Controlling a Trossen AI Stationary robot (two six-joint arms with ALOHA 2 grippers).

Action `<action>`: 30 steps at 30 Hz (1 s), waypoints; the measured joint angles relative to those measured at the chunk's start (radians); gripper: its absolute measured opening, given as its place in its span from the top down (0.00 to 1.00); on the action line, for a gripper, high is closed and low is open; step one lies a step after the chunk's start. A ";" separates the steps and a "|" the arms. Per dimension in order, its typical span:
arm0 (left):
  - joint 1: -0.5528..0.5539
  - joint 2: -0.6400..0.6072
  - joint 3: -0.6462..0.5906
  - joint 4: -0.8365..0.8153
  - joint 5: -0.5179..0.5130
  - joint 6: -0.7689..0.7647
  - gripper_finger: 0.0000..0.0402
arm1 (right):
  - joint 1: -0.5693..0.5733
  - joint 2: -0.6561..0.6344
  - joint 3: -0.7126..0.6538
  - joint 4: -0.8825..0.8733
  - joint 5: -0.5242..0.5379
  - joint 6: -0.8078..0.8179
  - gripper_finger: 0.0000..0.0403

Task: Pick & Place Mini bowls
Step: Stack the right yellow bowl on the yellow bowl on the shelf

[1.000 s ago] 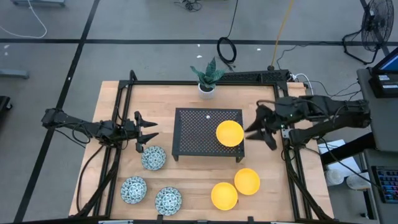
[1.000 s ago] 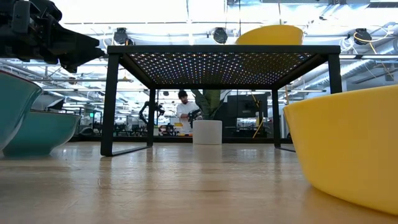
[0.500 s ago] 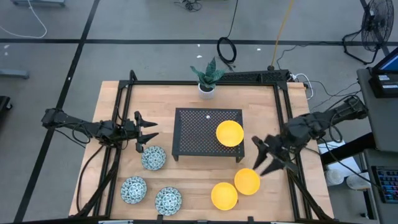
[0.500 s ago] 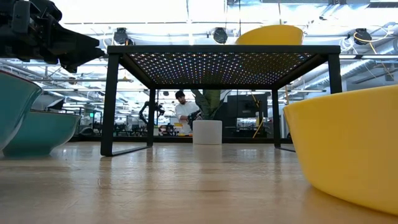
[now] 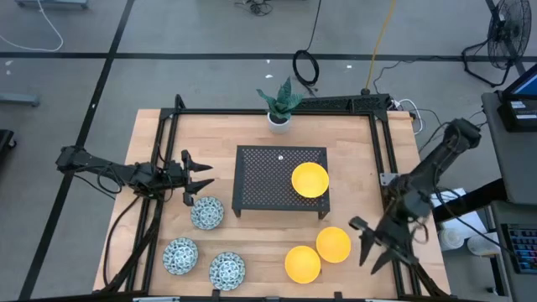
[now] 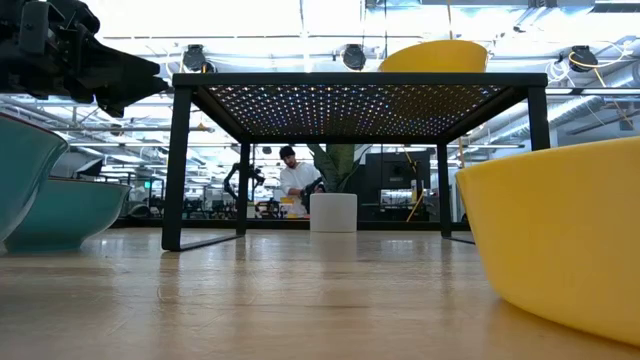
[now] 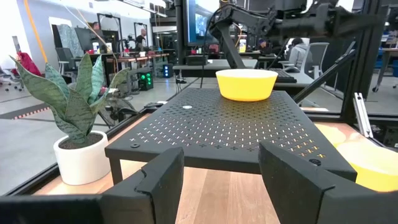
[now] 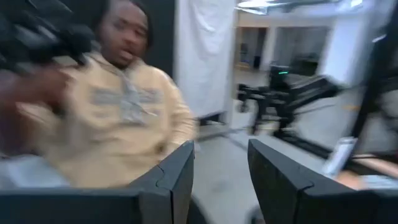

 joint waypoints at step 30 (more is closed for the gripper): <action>0.000 0.000 0.000 0.000 0.000 0.000 0.47 | 0.079 0.447 0.520 -1.263 0.460 0.866 0.51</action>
